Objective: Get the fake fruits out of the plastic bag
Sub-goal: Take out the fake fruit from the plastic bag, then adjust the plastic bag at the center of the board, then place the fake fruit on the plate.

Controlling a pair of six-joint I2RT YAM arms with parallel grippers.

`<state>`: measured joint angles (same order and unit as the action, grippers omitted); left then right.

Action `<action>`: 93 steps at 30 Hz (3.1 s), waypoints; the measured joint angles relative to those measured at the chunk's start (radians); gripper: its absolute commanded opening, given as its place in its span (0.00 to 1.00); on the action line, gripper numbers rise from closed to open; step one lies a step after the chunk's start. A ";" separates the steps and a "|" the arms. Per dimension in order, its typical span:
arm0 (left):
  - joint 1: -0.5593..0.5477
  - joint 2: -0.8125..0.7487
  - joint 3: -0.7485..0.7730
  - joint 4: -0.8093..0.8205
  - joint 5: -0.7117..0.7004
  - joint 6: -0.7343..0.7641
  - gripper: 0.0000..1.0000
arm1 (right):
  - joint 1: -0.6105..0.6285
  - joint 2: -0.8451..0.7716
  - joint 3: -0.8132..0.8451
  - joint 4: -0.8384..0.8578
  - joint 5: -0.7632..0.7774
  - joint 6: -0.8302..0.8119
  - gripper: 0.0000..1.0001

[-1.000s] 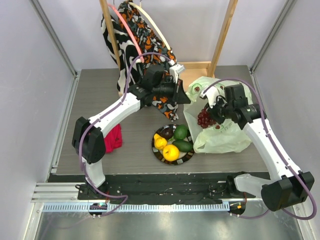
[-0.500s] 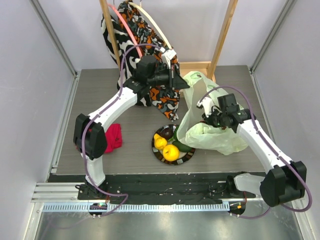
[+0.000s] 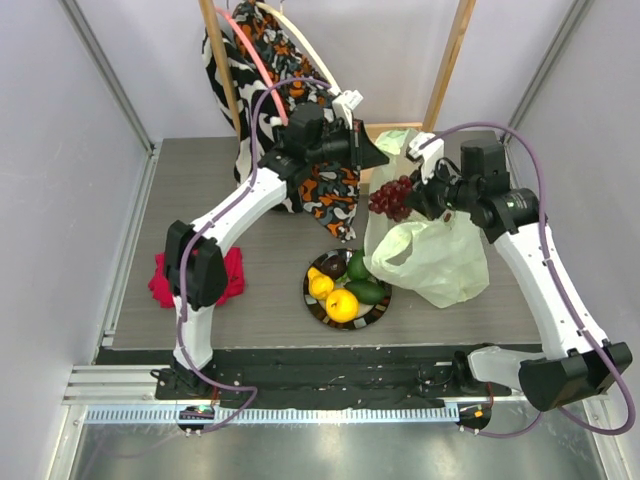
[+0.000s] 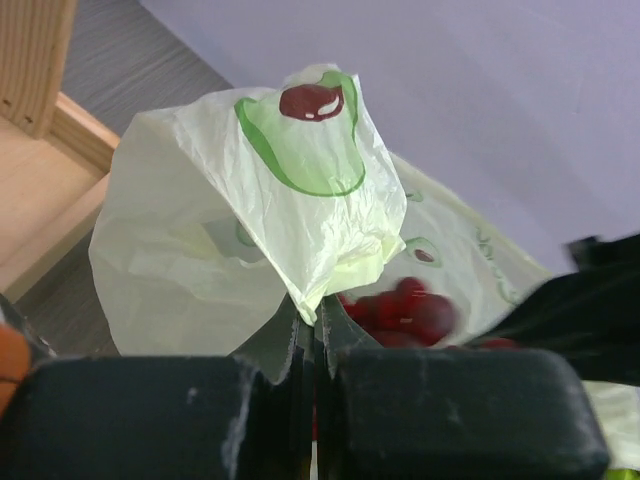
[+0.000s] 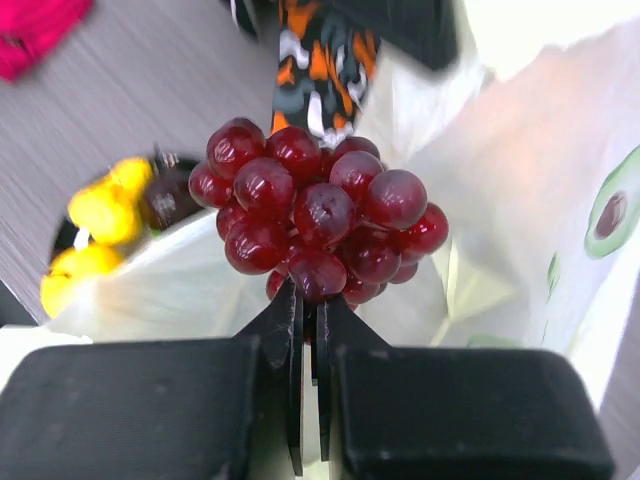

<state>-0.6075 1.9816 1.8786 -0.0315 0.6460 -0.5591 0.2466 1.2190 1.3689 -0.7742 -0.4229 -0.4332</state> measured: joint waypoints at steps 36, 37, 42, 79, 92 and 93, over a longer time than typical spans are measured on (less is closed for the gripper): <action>0.173 -0.443 0.045 -0.199 -0.005 0.254 0.82 | 0.383 0.163 0.414 -0.031 -0.103 0.164 0.01; 0.180 -0.468 0.019 -0.206 0.002 0.259 0.82 | 0.416 0.179 0.412 -0.032 -0.109 0.160 0.01; 0.242 -0.540 -0.105 -0.227 0.022 0.267 0.82 | 0.480 0.267 0.368 -0.004 -0.146 0.198 0.01; 0.488 -0.692 -0.504 -0.121 0.082 0.063 0.81 | 0.274 0.208 0.167 -0.123 -0.084 0.005 0.01; 0.566 -0.756 -0.580 -0.114 0.081 0.013 0.82 | 0.370 0.209 0.040 -0.169 0.001 -0.166 0.01; 0.567 -0.756 -0.584 -0.113 0.081 0.011 0.81 | 0.371 0.211 0.031 -0.167 0.006 -0.171 0.01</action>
<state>-0.0402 1.2255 1.2949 -0.1448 0.7273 -0.5484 0.6174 1.4296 1.3994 -0.9409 -0.4171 -0.6044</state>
